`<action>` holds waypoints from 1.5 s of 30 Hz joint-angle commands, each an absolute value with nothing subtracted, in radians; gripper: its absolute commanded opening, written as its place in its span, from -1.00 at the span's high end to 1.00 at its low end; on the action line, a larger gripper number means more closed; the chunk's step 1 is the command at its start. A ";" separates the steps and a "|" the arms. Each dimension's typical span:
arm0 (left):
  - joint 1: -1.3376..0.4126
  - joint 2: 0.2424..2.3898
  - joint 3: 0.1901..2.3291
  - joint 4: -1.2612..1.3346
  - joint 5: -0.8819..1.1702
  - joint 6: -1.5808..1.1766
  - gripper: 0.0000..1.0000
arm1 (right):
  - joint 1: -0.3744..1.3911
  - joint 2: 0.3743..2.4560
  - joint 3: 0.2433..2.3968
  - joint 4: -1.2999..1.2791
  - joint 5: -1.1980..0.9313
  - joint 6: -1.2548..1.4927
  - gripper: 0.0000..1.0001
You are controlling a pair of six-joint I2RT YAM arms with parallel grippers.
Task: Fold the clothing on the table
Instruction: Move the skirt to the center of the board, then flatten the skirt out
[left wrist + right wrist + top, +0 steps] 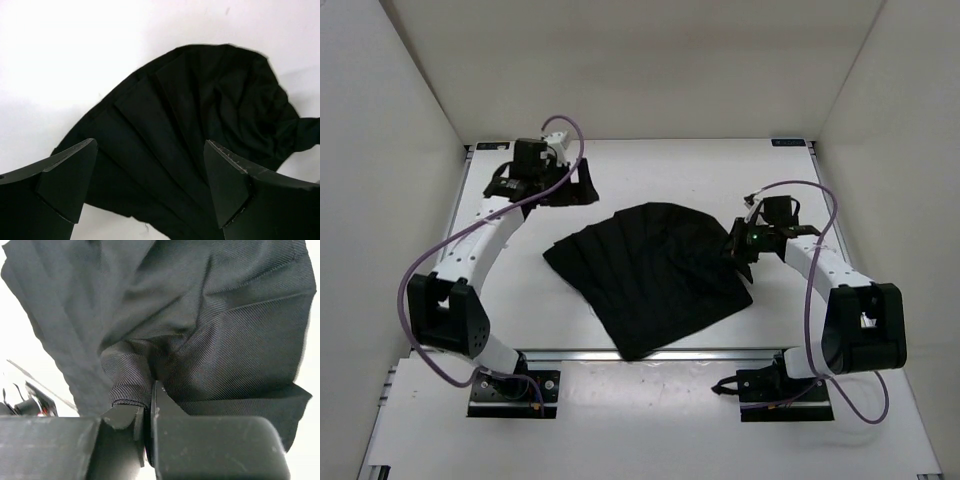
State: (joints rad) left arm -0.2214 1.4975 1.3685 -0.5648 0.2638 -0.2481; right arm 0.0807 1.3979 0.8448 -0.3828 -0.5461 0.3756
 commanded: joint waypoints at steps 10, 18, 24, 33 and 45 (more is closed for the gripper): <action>-0.337 1.456 1.105 -0.610 0.305 -0.259 -0.95 | -0.151 1.440 1.024 -0.456 -0.404 0.226 0.00; -0.494 1.359 0.979 -0.615 0.325 -0.348 -0.97 | -0.180 1.433 1.077 -0.548 -0.387 0.202 -0.61; -0.571 1.166 0.735 -0.505 0.382 -0.535 -0.97 | -0.100 1.200 0.783 -0.551 -0.456 0.248 -0.61; -0.647 0.927 0.405 -0.292 0.374 -0.839 -0.98 | -0.082 1.108 0.646 -0.692 -0.414 0.305 -0.45; -0.666 0.879 0.307 -0.216 0.304 -0.945 -0.98 | 0.064 1.311 0.687 -0.768 -0.247 0.314 -0.34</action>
State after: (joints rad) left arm -0.6579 0.8696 0.3019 -0.2607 0.3271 -0.9234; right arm 0.0441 1.2922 0.6441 -0.7101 -0.3416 0.3145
